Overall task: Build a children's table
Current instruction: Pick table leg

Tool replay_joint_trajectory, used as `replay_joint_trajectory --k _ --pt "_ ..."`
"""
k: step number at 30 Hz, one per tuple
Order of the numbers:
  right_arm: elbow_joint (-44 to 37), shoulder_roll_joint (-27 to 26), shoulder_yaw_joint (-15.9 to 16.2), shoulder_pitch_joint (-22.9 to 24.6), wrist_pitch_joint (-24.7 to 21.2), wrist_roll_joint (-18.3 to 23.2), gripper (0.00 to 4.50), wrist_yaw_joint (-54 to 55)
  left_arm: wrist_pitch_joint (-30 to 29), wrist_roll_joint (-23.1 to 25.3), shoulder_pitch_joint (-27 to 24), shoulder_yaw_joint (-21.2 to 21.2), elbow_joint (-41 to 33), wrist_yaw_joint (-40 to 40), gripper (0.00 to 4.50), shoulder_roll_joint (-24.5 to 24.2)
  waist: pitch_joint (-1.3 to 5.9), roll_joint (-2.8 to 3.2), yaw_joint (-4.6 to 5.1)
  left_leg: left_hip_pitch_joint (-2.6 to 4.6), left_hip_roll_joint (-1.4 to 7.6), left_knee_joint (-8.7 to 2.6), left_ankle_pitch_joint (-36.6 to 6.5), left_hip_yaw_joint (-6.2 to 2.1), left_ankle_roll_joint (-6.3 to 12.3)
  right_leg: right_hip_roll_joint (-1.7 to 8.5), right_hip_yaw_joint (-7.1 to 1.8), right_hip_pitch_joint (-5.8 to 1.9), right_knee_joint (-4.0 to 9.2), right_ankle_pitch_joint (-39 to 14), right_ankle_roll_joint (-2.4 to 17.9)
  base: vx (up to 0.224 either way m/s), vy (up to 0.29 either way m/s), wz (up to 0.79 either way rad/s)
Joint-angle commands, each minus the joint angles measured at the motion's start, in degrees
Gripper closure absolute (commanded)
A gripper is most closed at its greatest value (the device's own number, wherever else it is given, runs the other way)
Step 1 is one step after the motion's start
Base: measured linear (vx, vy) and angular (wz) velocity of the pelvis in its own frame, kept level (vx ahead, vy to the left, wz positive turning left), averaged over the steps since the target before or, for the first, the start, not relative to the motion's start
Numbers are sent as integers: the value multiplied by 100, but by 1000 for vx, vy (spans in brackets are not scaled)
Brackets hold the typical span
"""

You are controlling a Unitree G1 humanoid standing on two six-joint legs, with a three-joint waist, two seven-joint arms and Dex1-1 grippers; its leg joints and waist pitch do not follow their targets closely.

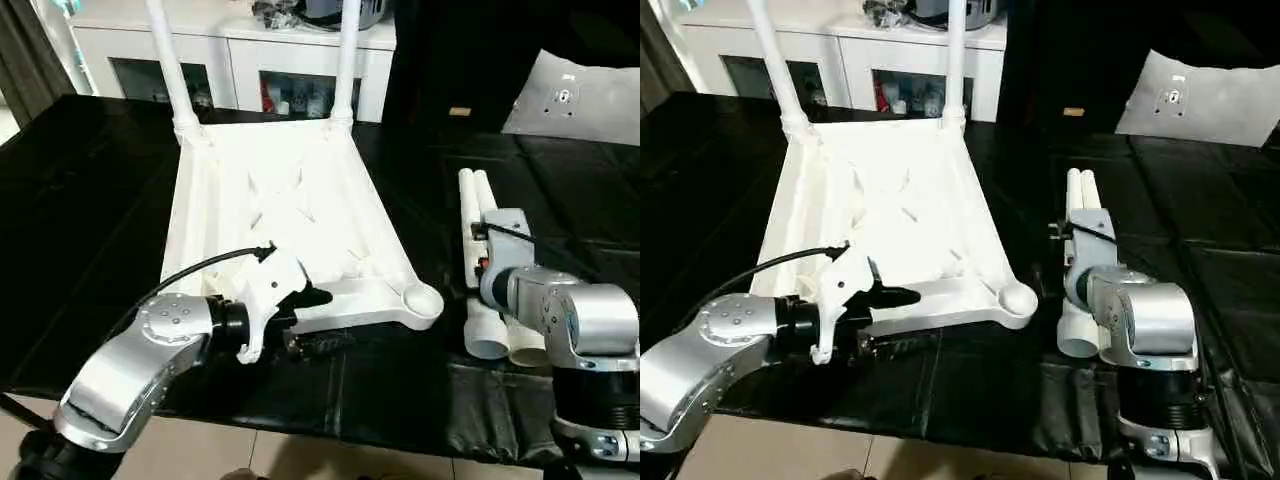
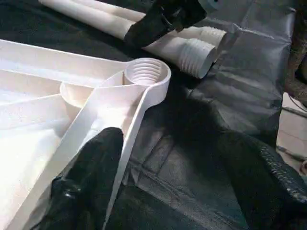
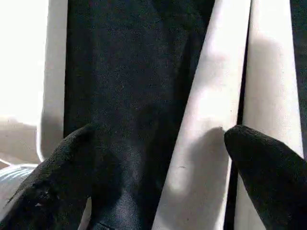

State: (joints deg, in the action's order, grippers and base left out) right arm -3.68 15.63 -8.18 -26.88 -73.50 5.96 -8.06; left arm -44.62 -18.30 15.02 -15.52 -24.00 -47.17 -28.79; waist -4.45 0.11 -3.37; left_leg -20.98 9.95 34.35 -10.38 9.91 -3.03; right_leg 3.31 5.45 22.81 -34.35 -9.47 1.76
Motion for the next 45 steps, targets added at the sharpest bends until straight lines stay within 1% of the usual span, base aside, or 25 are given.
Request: replay_joint_trajectory --k 1,2,3,4,7,12,13,16,17,18,19,20,23,25,30,33,34,35,39,40,41,42,43,44,45 --pt "119 -38 -137 21 11 38 0 -5 -13 10 25 -32 -130 21 52 -45 435 5 -10 91 261 -378 -1013 -108 -193 480 -367 -279 468 -2054 509 0 0 0" --pt "175 -43 -139 34 29 77 0 -42 1 30 36 -41 -119 30 41 -50 433 4 -11 89 260 -378 -1019 -110 -191 479 -363 -281 471 -2086 502 0 0 0" --pt "217 -43 -137 40 34 106 0 -68 7 40 44 -47 -112 38 41 -53 432 2 -12 93 262 -376 -1039 -109 -189 481 -363 -277 478 -2143 476 0 0 0" --pt "298 -31 -125 43 6 130 0 -95 8 37 57 -61 -101 53 24 -64 429 10 -13 95 256 -376 -1066 -111 -191 481 -358 -279 487 -2226 450 0 0 0" --pt "391 10 -100 49 -55 156 0 -151 12 36 78 -75 -89 57 11 -74 431 -3 -9 99 256 -377 -1114 -116 -189 478 -350 -277 504 -2336 398 0 0 0" --pt "565 69 -79 33 -150 187 0 -225 26 50 83 -104 -90 59 11 -98 441 -8 -16 91 256 -366 -1045 -114 -168 473 -352 -279 483 -2228 433 0 0 0" --pt "634 41 -160 13 -149 219 0 -237 22 47 80 -110 -106 65 11 -95 442 -5 -16 91 258 -366 -1041 -113 -169 476 -352 -279 481 -2220 443 0 0 0" --pt "719 51 -175 -1 -115 236 0 -252 22 37 92 -122 -120 69 11 -92 446 -9 -18 88 257 -363 -1015 -111 -162 478 -351 -283 477 -2180 463 0 0 0" --pt "735 59 -166 -2 -104 234 18 -260 26 35 100 -126 -119 66 7 -93 446 -9 -16 87 258 -363 -1005 -111 -162 477 -351 -283 475 -2171 473 0 0 0" --pt "766 76 -153 -3 -87 233 18 -285 40 35 114 -135 -110 67 7 -96 446 -22 -15 94 261 -363 -1016 -109 -162 476 -350 -279 477 -2184 473 0 0 0" --pt "771 80 -151 -2 -82 235 18 -292 45 37 116 -136 -107 67 7 -97 448 -20 -16 93 258 -361 -1006 -109 -162 477 -351 -281 472 -2181 474 0 0 0" --pt "783 87 -147 0 -74 241 46 -305 55 40 120 -138 -101 67 5 -99 447 -14 -21 95 260 -361 -1012 -109 -162 478 -352 -278 476 -2185 476 0 0 0" --pt "819 97 -153 -8 -62 245 66 -320 57 32 128 -140 -98 73 5 -103 446 -28 -20 93 256 -359 -1025 -108 -165 479 -349 -281 481 -2230 461 0 0 0" --pt "863 95 -175 -22 -48 260 90 -318 53 27 130 -147 -106 74 5 -112 446 -21 -19 94 256 -359 -1045 -110 -166 481 -347 -279 484 -2270 454 0 0 0" --pt "902 105 -171 -30 -19 283 134 -295 71 39 143 -163 -94 67 5 -135 447 -26 -14 98 256 -359 -1077 -112 -173 475 -342 -275 491 -2310 430 0 0 0" --pt "918 103 -175 -34 -5 283 148 -274 83 50 164 -166 -79 65 5 -144 452 -23 -14 100 257 -363 -1101 -117 -185 472 -339 -275 490 -2293 426 0 0 0" --pt "922 97 -182 -37 -3 279 167 -263 84 48 168 -166 -77 62 5 -144 457 -26 -16 100 261 -365 -1099 -119 -191 474 -340 -277 484 -2254 432 0 0 0" --pt "924 92 -187 -43 -7 276 177 -255 85 47 173 -165 -77 59 5 -145 459 -23 -15 101 261 -362 -1093 -119 -194 471 -342 -276 478 -2226 439 0 0 0" --pt "925 19 -296 -61 23 267 195 -181 104 49 191 -165 -63 53 5 -156 459 -28 -15 99 257 -360 -1090 -114 -199 474 -343 -278 473 -2193 472 0 0 0" --pt "915 -3 -339 -69 37 272 207 -156 111 53 196 -163 -60 55 5 -161 458 -27 -16 97 254 -362 -1104 -115 -200 475 -343 -278 476 -2235 462 0 0 0" --pt "898 -62 -456 -106 69 306 220 -112 119 51 211 -150 -52 54 5 -176 462 -20 -19 99 256 -362 -1091 -118 -201 477 -341 -280 475 -2221 462 0 0 0" --pt "893 -94 -517 -128 85 327 220 -93 122 47 220 -142 -48 51 5 -184 460 -24 -13 96 256 -363 -1096 -116 -203 475 -343 -277 476 -2219 461 0 0 0" --pt "871 -117 -548 -144 178 345 235 -89 136 52 236 -124 -32 52 5 -195 463 -24 -16 102 255 -361 -1105 -117 -201 477 -340 -275 478 -2229 457 0 0 0" --pt "856 -128 -561 -152 245 355 235 -88 147 56 247 -113 -20 54 5 -203 465 -22 -15 102 256 -361 -1102 -116 -201 478 -338 -274 475 -2221 457 0 0 0" --pt "850 -148 -589 -166 258 362 248 -70 155 58 262 -100 -5 55 5 -206 466 -19 -16 108 257 -361 -1095 -116 -207 473 -338 -269 473 -2204 463 0 0 0"
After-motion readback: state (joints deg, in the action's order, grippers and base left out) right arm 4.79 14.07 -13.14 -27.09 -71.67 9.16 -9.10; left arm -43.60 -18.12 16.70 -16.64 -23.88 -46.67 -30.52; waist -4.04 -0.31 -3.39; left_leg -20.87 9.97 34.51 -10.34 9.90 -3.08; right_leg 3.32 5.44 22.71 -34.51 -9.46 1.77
